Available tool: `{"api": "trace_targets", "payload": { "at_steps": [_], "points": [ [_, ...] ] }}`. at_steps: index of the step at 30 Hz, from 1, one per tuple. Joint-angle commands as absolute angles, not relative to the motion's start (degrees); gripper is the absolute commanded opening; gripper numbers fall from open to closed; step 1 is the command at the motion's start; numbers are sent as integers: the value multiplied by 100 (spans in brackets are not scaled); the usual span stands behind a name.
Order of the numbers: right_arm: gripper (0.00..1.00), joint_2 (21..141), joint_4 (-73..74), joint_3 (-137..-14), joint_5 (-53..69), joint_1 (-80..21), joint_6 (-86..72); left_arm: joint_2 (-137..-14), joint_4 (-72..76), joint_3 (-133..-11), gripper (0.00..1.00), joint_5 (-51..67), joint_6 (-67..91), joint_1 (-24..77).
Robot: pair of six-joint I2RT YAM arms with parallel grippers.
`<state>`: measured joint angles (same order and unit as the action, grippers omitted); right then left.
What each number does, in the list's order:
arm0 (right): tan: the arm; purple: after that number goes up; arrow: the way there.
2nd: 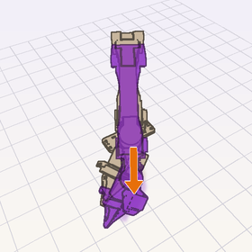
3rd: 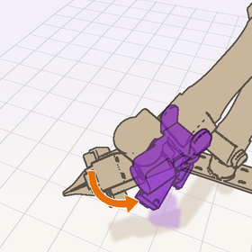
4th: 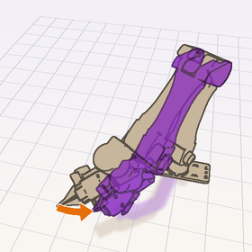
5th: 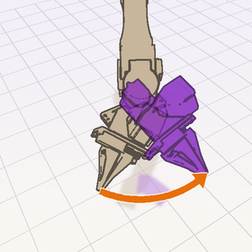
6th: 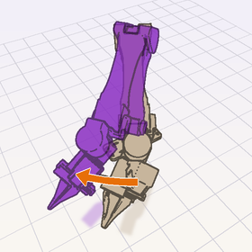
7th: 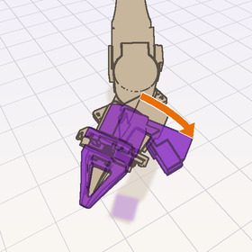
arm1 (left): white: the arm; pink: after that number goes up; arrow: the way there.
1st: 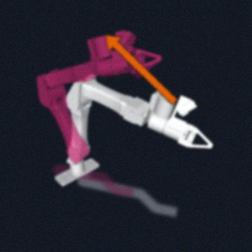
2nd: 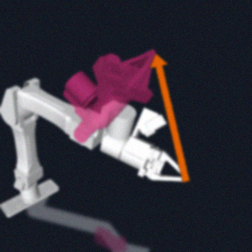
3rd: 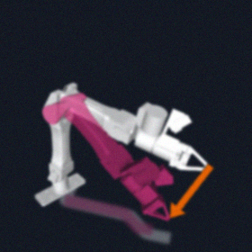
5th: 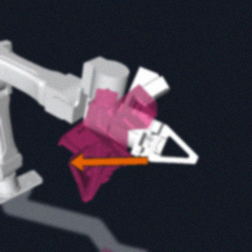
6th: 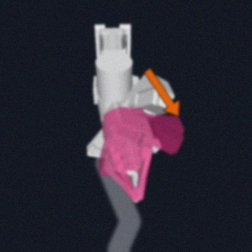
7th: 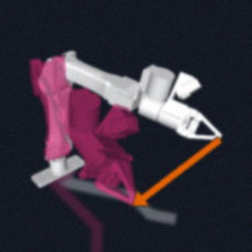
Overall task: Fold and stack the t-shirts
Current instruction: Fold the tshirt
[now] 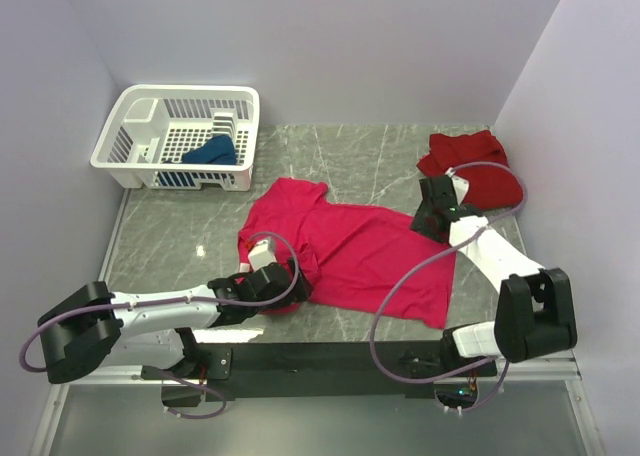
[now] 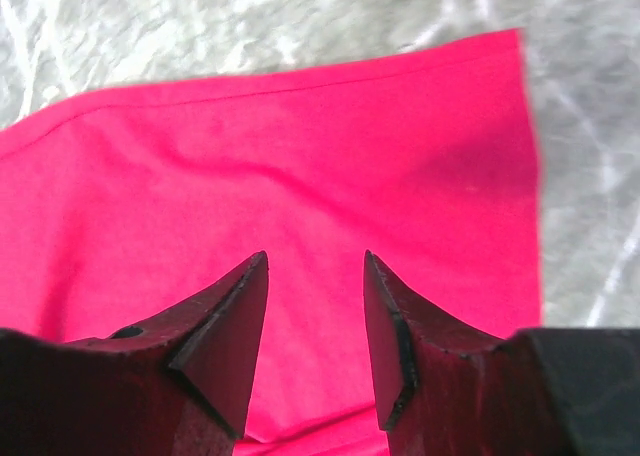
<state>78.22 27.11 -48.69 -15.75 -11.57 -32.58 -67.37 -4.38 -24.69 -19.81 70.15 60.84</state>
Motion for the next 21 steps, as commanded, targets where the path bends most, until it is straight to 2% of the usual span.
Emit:
{"api": "trace_targets", "payload": {
  "at_steps": [1,12,21],
  "points": [
    [50,7664,2848,-4528,-1706,-793,-3296,-6803,-1336,-2347,99,-2223,6979,6004],
    [52,7760,2681,-4052,-1257,-26,-3129,-6109,-1301,-1978,99,-2153,6487,5397],
    [52,8726,2742,-4639,-1213,272,-2918,-5625,-1318,-1732,99,-1995,6293,5027]
  ]
}}
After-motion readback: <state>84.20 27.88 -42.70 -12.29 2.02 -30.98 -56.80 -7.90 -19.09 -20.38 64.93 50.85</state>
